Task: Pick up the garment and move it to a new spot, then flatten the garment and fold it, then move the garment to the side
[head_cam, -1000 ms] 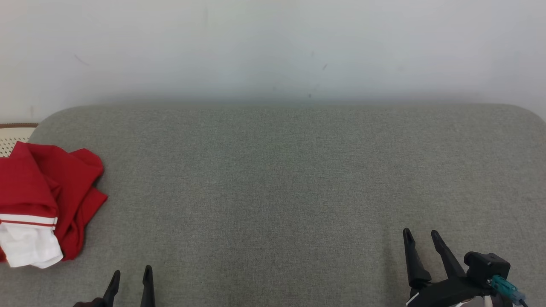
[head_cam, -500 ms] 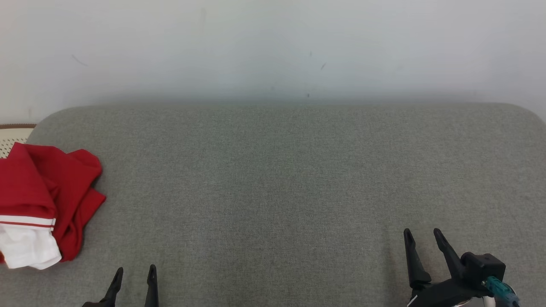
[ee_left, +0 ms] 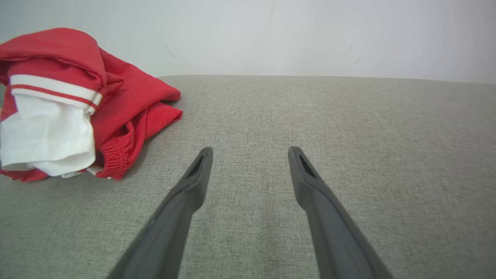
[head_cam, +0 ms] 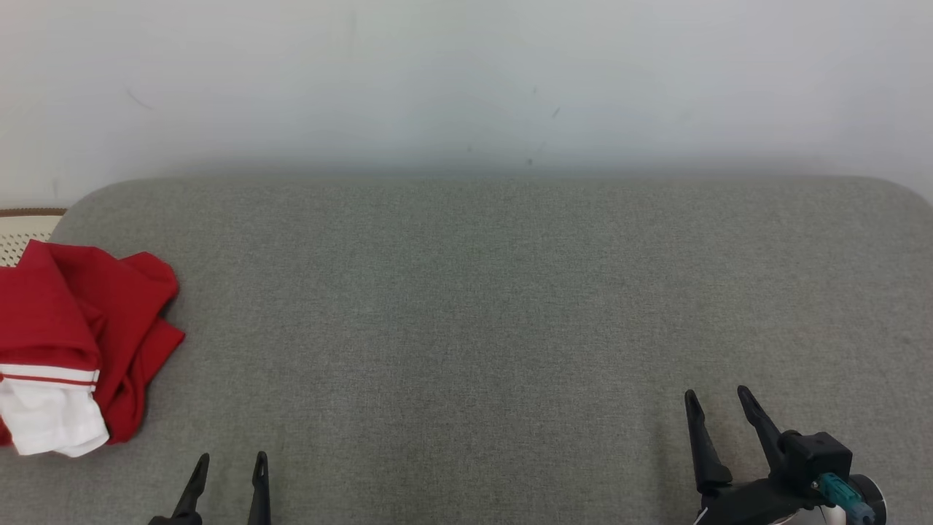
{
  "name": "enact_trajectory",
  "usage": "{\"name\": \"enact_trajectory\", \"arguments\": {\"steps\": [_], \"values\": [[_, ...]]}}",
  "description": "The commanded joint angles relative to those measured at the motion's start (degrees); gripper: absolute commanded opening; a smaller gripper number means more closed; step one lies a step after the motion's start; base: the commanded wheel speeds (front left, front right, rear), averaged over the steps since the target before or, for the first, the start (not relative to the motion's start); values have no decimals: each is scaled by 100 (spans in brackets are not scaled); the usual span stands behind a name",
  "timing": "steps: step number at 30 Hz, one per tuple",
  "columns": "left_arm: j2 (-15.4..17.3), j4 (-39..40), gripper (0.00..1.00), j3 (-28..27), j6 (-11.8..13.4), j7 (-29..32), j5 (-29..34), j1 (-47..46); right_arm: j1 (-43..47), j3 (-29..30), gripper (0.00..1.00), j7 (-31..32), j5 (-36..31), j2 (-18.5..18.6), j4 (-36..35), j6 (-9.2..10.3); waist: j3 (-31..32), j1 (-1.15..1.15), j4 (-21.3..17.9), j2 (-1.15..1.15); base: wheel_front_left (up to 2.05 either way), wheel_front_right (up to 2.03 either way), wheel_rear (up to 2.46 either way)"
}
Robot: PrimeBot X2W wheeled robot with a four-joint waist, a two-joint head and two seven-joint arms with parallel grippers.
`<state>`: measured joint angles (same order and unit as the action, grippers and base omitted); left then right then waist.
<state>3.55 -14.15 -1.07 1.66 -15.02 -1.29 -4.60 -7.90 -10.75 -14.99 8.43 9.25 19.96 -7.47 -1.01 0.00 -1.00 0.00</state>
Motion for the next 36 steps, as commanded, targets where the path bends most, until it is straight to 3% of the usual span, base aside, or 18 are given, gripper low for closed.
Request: {"name": "enact_trajectory", "arguments": {"steps": [1,17,36], "values": [[9,24,100,-28,6,-27,22,110,-56,-11,100,-26,-50,2,16,-4,1,0,11,0,0,0,0],[-43,-78,100,-272,26,-27,-102,262,32,-270,100,-17,33,-28,26,-4,53,0,471,0,0,0,0],[-64,-177,100,-490,95,-19,-298,316,-8,-397,100,-16,138,21,44,-4,-191,0,1722,0,0,0,0]]}}
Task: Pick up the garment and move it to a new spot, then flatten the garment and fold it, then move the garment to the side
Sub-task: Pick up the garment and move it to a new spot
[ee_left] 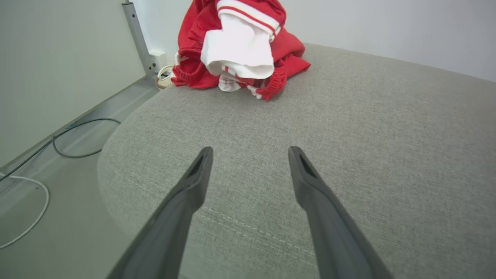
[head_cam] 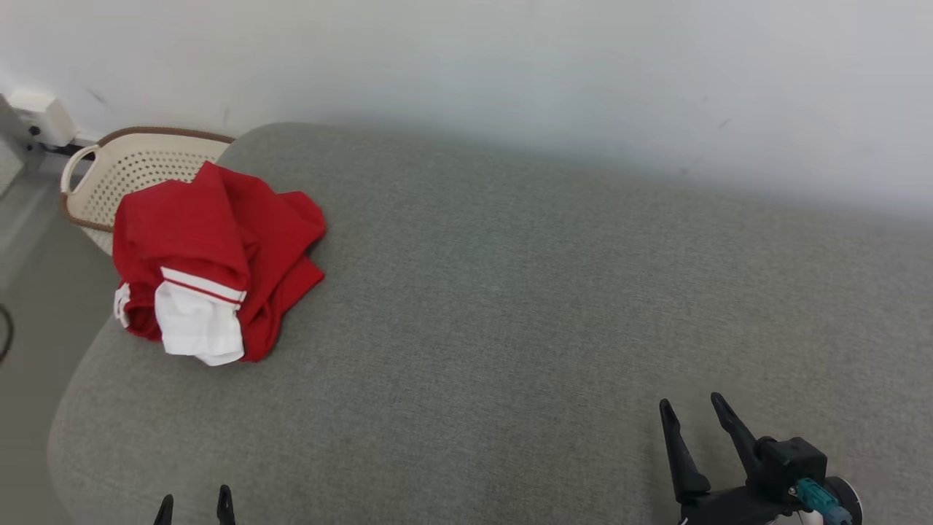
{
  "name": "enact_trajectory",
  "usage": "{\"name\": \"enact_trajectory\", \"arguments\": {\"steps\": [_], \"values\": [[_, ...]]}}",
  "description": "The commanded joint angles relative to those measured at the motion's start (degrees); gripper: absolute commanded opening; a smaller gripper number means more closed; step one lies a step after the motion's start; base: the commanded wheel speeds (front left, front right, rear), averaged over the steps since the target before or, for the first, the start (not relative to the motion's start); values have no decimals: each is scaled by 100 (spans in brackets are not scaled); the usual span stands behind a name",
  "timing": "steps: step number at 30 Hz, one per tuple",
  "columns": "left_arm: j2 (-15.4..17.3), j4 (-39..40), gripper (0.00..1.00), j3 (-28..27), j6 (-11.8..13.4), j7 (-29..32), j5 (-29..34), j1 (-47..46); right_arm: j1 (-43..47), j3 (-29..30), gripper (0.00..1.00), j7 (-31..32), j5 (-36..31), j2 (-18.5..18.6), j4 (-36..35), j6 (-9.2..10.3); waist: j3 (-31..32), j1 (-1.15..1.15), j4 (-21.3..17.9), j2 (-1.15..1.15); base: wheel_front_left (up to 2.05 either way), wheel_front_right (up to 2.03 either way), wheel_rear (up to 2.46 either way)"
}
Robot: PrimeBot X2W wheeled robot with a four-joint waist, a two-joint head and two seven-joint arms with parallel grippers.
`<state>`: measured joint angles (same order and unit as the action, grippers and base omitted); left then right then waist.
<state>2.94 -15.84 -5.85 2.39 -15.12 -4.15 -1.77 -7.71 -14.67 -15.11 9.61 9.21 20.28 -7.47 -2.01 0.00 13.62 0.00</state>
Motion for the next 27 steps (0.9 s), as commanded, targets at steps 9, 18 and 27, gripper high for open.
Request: {"name": "enact_trajectory", "arguments": {"steps": [9,18,27], "values": [[-3,-59,100,-38,51,-9,-169,95,-41,-73,100,-4,50,31,10,-4,-114,0,946,0,0,0,0],[-4,-171,100,-77,-76,-9,-351,194,-65,-180,100,-4,51,-9,27,-4,-105,0,1453,0,0,0,0],[-5,-301,100,-150,-166,-9,-646,167,-79,-119,100,-4,76,-10,82,-4,-135,0,1592,0,0,0,0]]}}
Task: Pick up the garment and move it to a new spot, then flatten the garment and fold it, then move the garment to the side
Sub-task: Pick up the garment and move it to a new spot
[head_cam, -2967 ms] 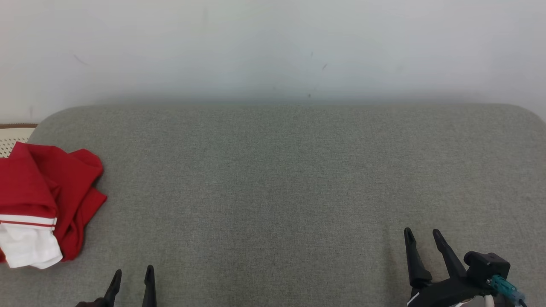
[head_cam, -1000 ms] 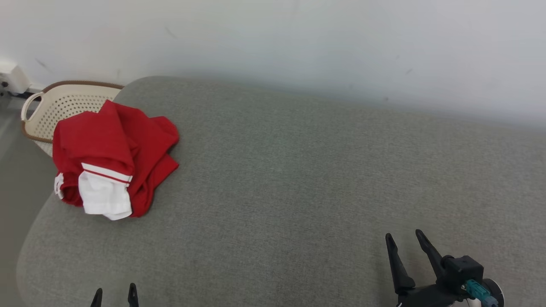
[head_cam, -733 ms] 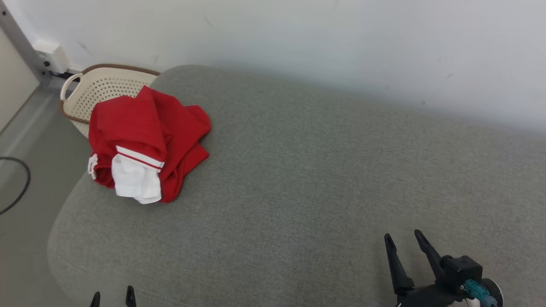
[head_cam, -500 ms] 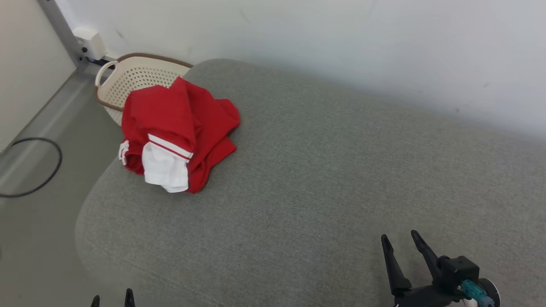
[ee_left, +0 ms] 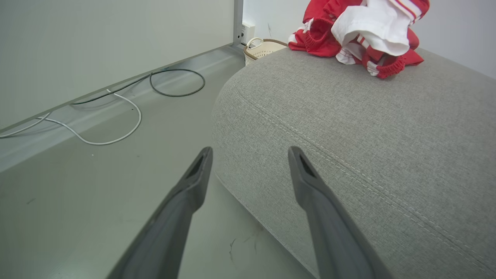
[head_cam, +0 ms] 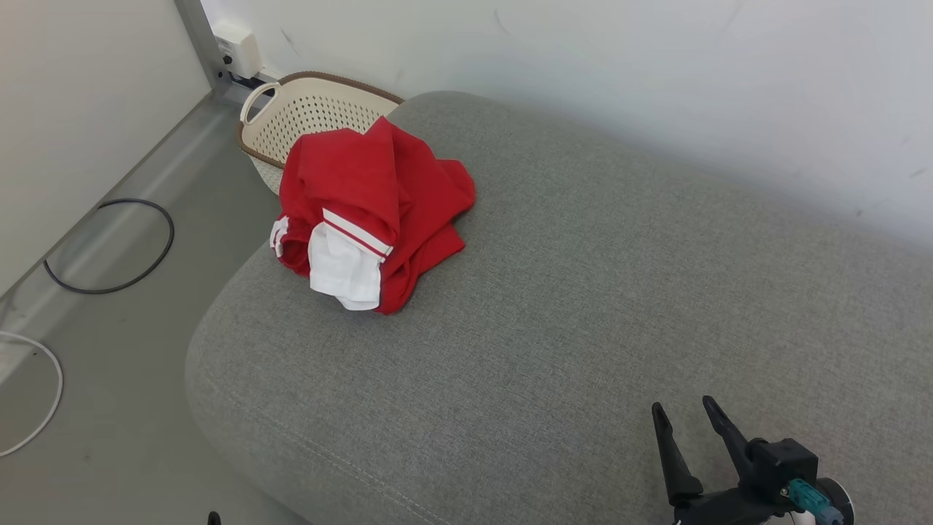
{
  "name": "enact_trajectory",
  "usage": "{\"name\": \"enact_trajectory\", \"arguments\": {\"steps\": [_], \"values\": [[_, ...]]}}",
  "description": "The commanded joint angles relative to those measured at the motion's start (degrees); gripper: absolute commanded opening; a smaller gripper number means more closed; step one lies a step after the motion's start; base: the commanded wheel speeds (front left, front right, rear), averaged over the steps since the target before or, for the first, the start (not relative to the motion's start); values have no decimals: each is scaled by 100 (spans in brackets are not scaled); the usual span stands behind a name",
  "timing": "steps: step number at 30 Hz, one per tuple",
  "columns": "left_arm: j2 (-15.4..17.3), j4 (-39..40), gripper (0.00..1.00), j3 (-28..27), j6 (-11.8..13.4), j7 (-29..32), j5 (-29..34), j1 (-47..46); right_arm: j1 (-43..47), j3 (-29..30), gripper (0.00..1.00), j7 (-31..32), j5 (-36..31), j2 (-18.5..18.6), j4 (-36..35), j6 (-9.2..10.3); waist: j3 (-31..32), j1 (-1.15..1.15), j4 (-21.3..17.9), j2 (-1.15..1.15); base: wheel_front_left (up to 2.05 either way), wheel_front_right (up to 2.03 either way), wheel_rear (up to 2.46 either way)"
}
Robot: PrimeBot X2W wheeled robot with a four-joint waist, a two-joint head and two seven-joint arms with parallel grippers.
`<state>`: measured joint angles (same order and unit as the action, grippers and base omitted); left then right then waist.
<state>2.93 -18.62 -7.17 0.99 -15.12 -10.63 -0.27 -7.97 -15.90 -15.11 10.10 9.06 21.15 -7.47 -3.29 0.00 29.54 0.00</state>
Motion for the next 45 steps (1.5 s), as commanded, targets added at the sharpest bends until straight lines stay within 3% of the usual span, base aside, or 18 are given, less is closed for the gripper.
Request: {"name": "enact_trajectory", "arguments": {"steps": [1,11,26,37,45], "values": [[-4,-25,100,-23,-46,-9,-14,18,-62,24,100,-4,-4,2,-10,-4,-16,0,-6,0,0,0,0],[-2,-151,100,-98,-28,-9,-51,-200,-82,42,100,-4,-55,71,-66,-4,-184,0,-223,0,0,0,0],[29,-437,100,-324,-304,-9,274,-1492,-393,2,100,-3,-130,506,-252,-4,-830,0,-731,0,0,0,0],[736,-1446,100,-273,-739,-9,602,-3113,-545,-147,100,-3,-88,669,-392,-4,-1123,0,-1126,0,0,0,0],[1195,-2209,100,175,-833,-9,541,-4183,-670,-142,100,-4,-42,739,-441,-4,-1325,0,-1311,0,0,0,0]]}}
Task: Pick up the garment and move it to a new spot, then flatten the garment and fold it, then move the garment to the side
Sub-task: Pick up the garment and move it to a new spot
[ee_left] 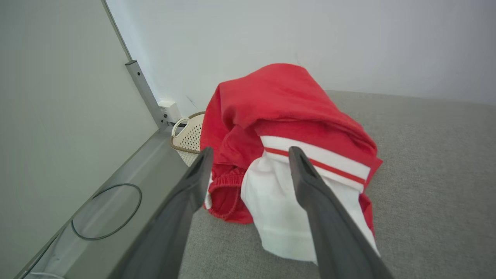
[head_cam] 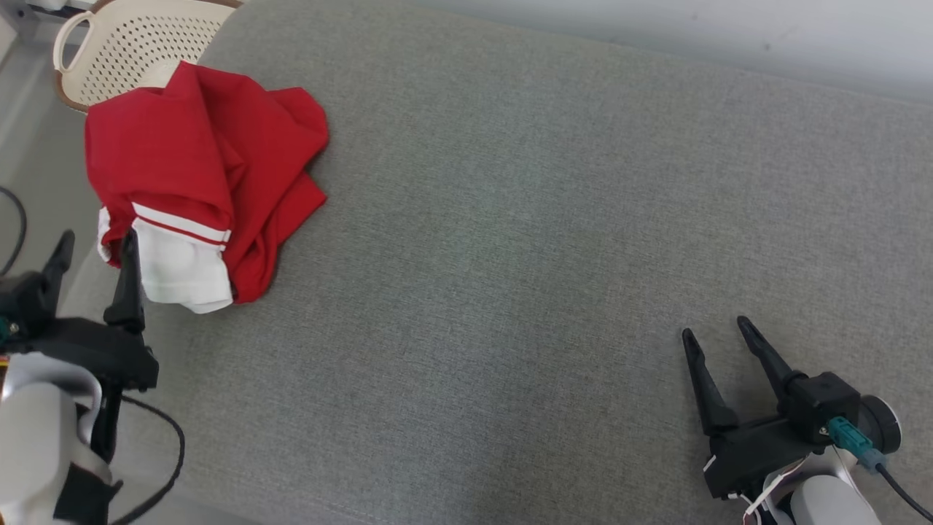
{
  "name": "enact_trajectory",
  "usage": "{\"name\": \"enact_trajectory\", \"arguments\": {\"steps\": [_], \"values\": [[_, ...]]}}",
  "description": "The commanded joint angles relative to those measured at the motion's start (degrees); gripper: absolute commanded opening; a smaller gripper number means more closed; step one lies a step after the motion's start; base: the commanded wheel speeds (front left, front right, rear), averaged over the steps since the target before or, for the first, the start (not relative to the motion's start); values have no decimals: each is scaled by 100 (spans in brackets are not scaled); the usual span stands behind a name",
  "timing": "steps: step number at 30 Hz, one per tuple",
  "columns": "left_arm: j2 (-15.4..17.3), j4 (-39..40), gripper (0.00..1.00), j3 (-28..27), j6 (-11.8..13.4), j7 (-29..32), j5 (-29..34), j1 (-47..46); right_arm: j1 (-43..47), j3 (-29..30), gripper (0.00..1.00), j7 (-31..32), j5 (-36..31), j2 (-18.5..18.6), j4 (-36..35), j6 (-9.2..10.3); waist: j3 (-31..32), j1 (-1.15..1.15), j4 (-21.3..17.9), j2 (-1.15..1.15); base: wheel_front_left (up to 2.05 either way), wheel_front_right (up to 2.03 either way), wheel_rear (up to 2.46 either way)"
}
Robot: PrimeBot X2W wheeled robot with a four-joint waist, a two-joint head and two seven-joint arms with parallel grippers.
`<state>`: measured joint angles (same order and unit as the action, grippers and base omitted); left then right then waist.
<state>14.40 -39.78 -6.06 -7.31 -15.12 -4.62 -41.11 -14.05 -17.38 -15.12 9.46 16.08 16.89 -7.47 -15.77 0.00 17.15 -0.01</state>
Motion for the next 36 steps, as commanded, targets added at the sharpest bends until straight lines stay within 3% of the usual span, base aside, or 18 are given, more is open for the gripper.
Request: {"name": "enact_trajectory", "arguments": {"steps": [1,8,18,19,20,22,23,31,36], "values": [[82,-230,100,190,-10,-9,-133,-217,-62,11,100,-3,29,48,-11,-4,-95,0,-90,1,0,0,0],[449,-1004,100,1032,-8,12,-862,-811,-170,54,100,-2,133,-8,32,-4,-228,0,-227,1,0,0,0],[653,-1467,100,1618,-11,-7,-1860,-1122,-221,130,100,0,177,-42,91,-3,-383,0,-468,1,0,0,0],[654,-1488,77,1649,-11,-10,-1962,-1142,-218,146,100,0,180,-47,90,-3,-384,0,-482,1,0,0,0],[669,-1505,64,1693,-11,-12,-2002,-1158,-217,160,100,0,183,-54,90,-3,-384,0,-495,1,0,0,0],[659,-1529,4,1760,-12,-15,-2095,-1165,-217,175,100,0,183,-75,91,-3,-378,0,-516,1,0,0,0],[669,-1516,0,1798,-11,-13,-2135,-1167,-215,182,100,0,183,-86,93,-3,-371,0,-523,1,0,0,0],[808,-1003,0,2040,-11,-15,-2108,-1112,-176,173,100,-1,204,-264,130,-3,-148,0,-552,1,0,0,0],[730,-370,0,2308,-11,-15,-1978,-1183,-177,141,100,-2,236,-428,162,-3,87,0,-625,1,0,0,0]]}}
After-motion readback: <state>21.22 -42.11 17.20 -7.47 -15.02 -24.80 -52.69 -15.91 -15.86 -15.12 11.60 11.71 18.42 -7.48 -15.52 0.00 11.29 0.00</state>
